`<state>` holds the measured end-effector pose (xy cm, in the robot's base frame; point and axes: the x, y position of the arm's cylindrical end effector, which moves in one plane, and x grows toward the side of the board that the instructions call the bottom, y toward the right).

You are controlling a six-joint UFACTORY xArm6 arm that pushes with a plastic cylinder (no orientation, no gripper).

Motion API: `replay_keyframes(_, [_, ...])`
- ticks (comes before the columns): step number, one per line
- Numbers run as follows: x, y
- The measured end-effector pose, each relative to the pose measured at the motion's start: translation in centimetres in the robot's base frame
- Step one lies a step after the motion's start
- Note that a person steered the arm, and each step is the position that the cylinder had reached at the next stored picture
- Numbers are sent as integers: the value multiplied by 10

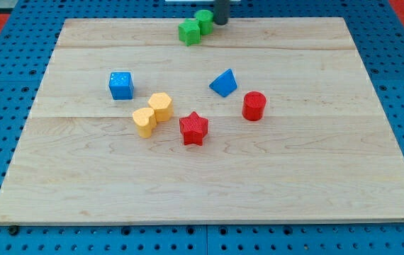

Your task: Place your arm at right side of the blue triangle

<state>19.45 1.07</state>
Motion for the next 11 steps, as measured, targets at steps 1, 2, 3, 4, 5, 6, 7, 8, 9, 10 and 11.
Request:
replay_keyframes(1, [0,-4])
replay_keyframes(2, [-1,-1])
replay_keyframes(3, [3,4])
replay_keyframes(4, [7,7])
replay_keyframes(5, [12,23])
replay_keyframes(6, [17,27])
replay_keyframes(7, [17,27])
replay_keyframes(8, [20,33])
replay_keyframes(9, [41,40])
replay_keyframes(10, [86,70])
replay_keyframes(11, [129,80])
